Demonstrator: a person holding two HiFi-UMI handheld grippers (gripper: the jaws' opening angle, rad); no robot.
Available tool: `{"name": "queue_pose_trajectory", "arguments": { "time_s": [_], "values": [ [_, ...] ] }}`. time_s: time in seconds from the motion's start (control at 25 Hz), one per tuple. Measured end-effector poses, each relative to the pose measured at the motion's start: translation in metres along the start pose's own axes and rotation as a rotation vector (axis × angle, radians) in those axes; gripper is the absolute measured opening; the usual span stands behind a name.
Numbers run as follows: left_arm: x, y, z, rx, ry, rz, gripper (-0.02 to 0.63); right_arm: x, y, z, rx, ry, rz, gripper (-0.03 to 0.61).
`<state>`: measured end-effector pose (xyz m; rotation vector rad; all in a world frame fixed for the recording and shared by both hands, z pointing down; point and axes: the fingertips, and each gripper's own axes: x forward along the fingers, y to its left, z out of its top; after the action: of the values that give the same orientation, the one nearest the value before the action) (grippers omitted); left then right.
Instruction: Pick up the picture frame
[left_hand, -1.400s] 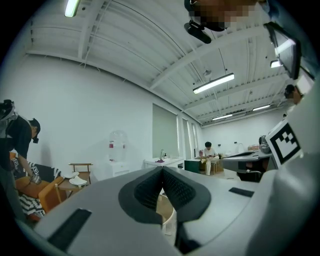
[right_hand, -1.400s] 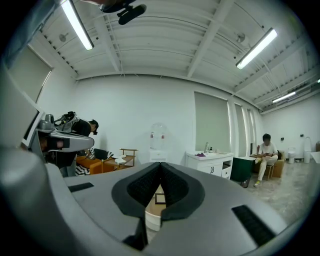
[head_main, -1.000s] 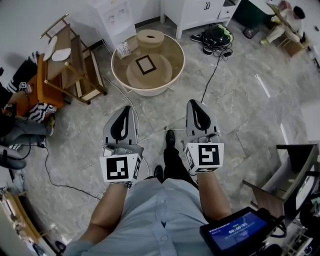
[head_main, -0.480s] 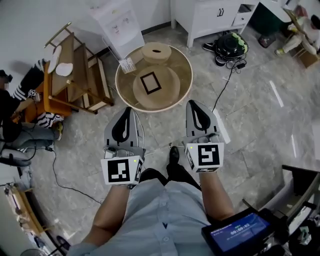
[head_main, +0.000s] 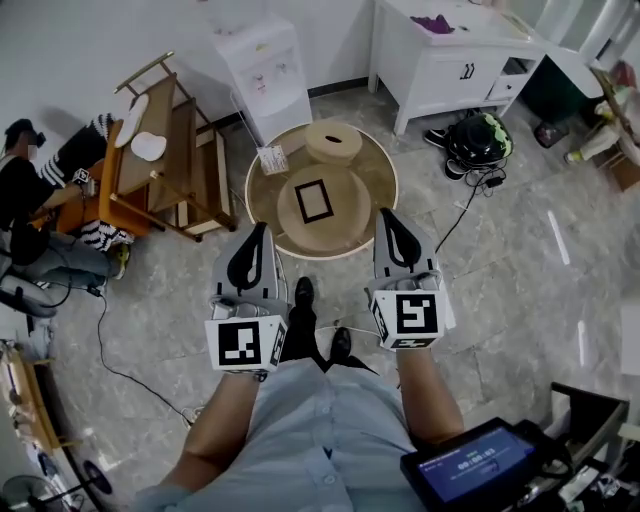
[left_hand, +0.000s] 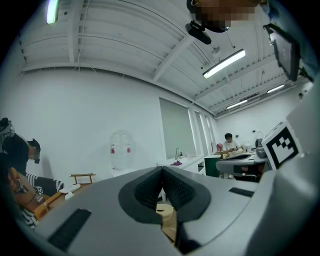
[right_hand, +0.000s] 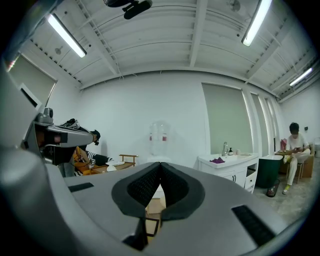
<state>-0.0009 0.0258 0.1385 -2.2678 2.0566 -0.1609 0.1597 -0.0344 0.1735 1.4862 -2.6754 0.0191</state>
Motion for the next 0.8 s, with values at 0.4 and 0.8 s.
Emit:
{"name": "queue_pose_trajectory", "arguments": {
  "time_s": [0.4, 0.8],
  "values": [
    [0.051, 0.046, -0.023, -0.044, 0.028, 0.041, 0.011, 0.073, 0.007, -0.009, -0.029, 0.046, 0.05, 0.014],
    [0.14, 0.105, -0.076, -0.089, 0.1, 0.012, 0.011, 0.176, 0.01, -0.057, -0.028, 0.159, 0.054, 0.014]
  ]
}}
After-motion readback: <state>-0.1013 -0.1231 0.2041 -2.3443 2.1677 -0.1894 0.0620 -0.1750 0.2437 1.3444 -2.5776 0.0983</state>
